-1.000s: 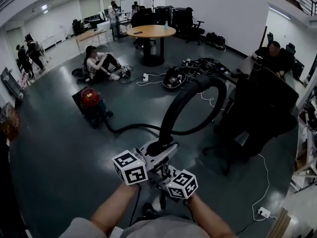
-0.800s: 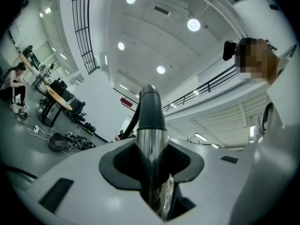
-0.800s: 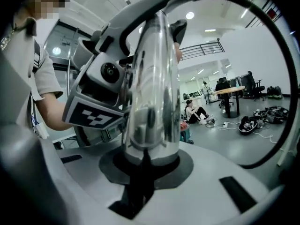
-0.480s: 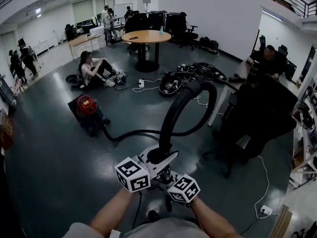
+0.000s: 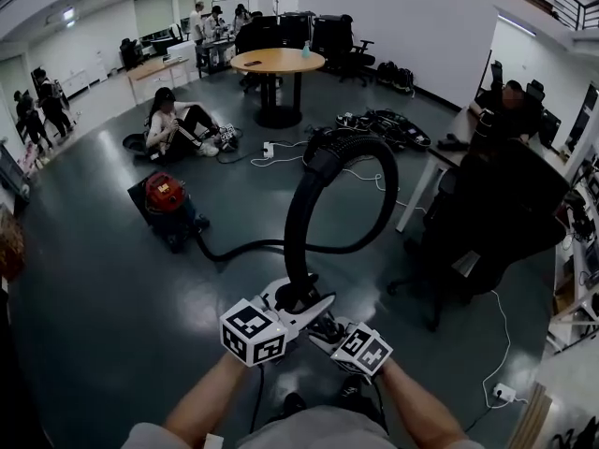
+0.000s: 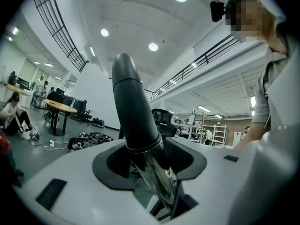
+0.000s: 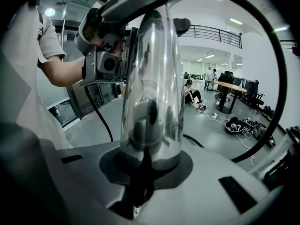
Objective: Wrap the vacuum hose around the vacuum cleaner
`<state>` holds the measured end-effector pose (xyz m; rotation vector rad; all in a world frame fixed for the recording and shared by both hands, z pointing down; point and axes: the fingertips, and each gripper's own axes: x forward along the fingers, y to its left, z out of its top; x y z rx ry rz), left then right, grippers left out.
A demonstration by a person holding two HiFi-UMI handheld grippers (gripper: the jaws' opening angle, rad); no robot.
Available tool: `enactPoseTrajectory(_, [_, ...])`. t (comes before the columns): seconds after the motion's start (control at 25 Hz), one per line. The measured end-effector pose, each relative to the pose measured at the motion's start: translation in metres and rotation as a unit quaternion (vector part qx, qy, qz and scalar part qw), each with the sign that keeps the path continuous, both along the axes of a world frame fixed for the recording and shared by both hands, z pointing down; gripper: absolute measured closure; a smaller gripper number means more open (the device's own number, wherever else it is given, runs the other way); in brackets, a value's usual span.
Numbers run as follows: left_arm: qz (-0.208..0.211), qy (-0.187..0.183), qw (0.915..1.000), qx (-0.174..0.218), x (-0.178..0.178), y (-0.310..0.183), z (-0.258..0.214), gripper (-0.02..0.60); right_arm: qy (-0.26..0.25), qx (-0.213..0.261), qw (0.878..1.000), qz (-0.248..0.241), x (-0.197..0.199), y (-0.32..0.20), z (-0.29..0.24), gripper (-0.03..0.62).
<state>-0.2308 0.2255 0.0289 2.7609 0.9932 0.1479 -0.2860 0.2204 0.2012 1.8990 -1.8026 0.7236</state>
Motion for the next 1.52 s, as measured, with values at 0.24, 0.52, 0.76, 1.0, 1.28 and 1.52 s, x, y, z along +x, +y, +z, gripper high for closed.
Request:
enactPoseTrajectory(0.24, [-0.03,-0.044,0.9983,-0.025,0.008,-0.023,0.026,0.381,-0.007,-0.031,0.999,-0.025,0.006,-0.002,0.021,0.534])
enactPoseTrajectory(0.52, [-0.05,-0.086,0.995,-0.003,0.029,-0.047,0.061,0.361,-0.003,-0.09,0.992,-0.086,0.035,-0.011,0.047,0.534])
enactPoseTrajectory(0.76, [-0.094,-0.123,0.9878,0.013,0.038,-0.083,0.083,0.351,0.01,-0.129,0.985,-0.119,0.079,-0.019,0.057,0.534])
enactPoseTrajectory(1.0, [-0.13,-0.113,0.9773,0.123,0.055,-0.095,0.087,0.353,-0.02,-0.14,0.982,-0.122,0.135,-0.026,0.062,0.534])
enactPoseTrajectory(1.28, [-0.094,-0.034,0.9435,0.316,0.12,-0.068,0.052,0.353,-0.026,-0.182,0.972,-0.149,0.177,-0.02,0.071,0.534])
enactPoseTrajectory(1.52, [-0.007,-0.041,0.9038,0.426,0.183,-0.037,0.054,0.353,0.005,-0.218,0.958,-0.187,0.216,-0.002,0.081,0.534])
